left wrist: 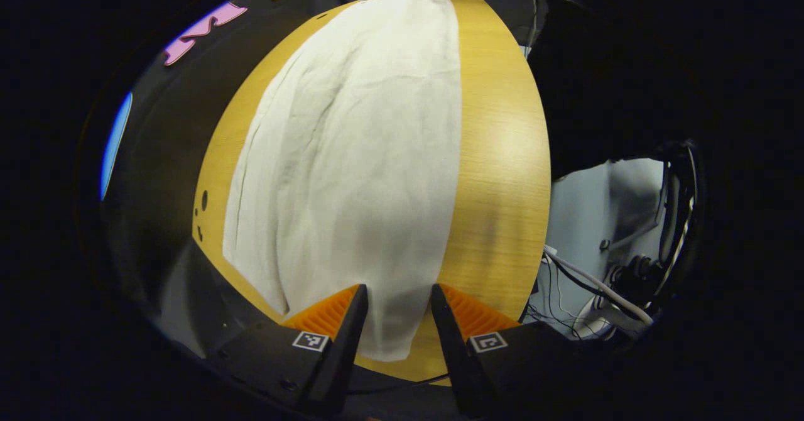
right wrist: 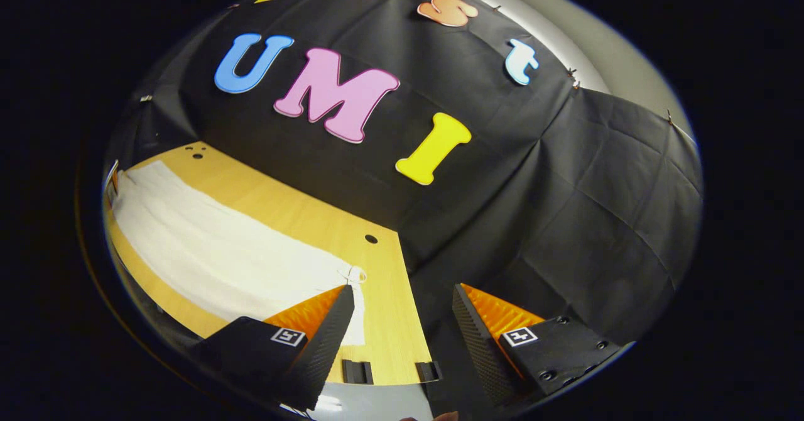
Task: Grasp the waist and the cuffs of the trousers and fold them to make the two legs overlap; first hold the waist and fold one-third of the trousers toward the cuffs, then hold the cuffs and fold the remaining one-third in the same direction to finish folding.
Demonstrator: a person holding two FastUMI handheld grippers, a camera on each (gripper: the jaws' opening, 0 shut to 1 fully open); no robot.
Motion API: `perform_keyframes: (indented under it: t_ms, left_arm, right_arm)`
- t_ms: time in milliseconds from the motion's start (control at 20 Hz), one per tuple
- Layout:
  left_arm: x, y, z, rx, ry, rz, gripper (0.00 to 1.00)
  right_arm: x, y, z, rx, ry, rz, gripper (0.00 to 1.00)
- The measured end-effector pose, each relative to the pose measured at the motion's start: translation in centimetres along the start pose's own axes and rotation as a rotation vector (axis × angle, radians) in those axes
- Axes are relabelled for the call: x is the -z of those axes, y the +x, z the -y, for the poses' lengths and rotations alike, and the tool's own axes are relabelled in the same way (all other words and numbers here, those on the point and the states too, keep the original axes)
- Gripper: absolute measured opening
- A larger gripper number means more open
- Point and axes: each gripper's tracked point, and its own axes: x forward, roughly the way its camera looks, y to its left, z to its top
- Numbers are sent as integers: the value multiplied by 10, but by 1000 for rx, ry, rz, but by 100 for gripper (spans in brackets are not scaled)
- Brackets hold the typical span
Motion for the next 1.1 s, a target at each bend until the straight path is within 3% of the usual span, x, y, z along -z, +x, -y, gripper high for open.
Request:
perform_keyframes:
  t_ms: [200,300,450,500,800,1100]
  left_arm:
    - [2,3,4,169,-106,-66,60]
    - [0,6,1,235,-170,-100,47]
    - [2,9,-12,223,-148,-140,36]
    - [1,9,-13,212,-147,-137,6]
    - [-2,10,-13,77,-39,-127,5]
    - [-3,11,-11,56,-85,-132,6]
  right_arm:
    - [39,25,-29,-127,-128,-60,98]
    - [53,37,-39,-185,-226,-68,97]
    - [83,59,-55,-275,-358,-91,97]
    - [93,67,-59,-309,-394,-97,98]
    - [167,110,-80,-506,-641,-175,97]
    - [212,143,-111,-752,-802,-260,97]
